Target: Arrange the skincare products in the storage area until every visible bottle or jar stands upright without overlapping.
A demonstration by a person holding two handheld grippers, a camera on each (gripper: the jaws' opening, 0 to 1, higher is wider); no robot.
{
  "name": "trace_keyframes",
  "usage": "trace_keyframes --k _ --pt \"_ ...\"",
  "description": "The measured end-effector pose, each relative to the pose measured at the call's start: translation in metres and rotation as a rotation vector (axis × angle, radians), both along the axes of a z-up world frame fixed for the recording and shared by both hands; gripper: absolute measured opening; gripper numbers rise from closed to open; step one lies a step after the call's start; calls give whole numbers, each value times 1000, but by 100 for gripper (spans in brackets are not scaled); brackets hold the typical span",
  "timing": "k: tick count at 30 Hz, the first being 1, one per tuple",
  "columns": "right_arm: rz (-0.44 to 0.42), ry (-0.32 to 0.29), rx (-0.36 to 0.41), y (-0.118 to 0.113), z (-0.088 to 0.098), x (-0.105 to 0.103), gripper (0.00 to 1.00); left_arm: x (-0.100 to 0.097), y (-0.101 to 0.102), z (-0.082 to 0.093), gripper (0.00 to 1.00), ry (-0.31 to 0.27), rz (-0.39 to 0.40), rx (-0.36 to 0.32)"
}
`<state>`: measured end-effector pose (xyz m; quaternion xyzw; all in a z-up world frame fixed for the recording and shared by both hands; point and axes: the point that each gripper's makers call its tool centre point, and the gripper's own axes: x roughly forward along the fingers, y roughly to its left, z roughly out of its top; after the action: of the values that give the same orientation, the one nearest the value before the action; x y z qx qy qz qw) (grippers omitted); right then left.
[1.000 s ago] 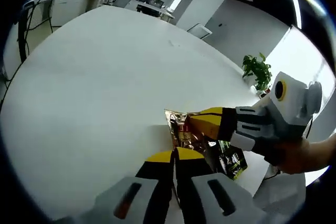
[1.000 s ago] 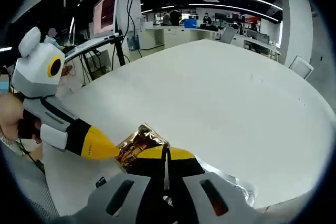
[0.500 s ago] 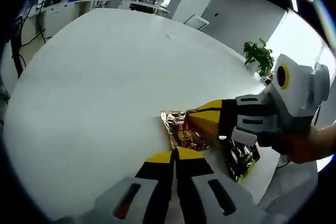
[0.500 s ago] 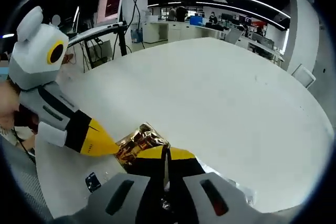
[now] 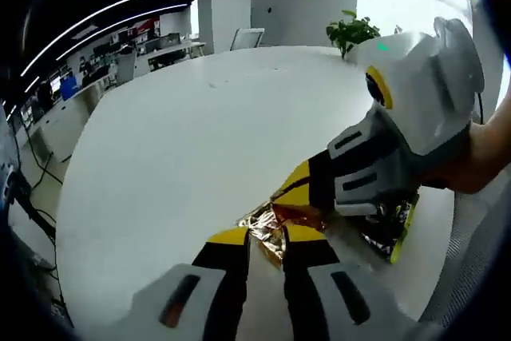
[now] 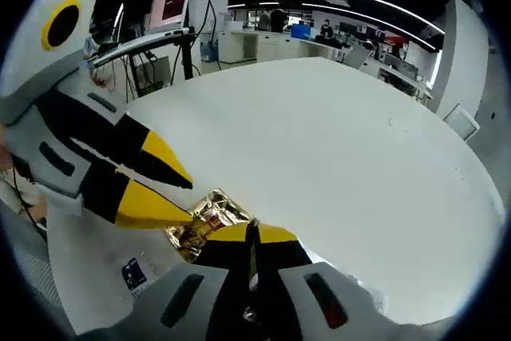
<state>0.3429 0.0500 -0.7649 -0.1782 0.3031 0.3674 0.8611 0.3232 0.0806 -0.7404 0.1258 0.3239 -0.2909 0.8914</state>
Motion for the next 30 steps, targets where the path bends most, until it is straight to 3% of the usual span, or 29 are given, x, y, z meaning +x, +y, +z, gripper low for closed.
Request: trace_keyframes --k 2,4,7,8,9,19,30 --pt "-2 1 2 0 0 0 2 3 -3 -9 15 -2 -49 62" --pt "-4 3 3 0 0 0 2 3 -10 -17 17 2 -63 77" --pt "0 0 1 1 0 0 2 4 -6 -32 16 19 -90 145" --pt "2 -3 -1 1 0 0 2 8 -14 -26 18 -31 -110 95" --pt "4 -5 -3 0 1 0 2 5 -10 -25 18 -8 -91 112" --pt "26 -61 -28 -5 5 -2 12 7 -10 -25 17 -15 -119 118" --pt "55 -123 13 -10 37 -16 17 5 -15 -20 17 -26 -156 130"
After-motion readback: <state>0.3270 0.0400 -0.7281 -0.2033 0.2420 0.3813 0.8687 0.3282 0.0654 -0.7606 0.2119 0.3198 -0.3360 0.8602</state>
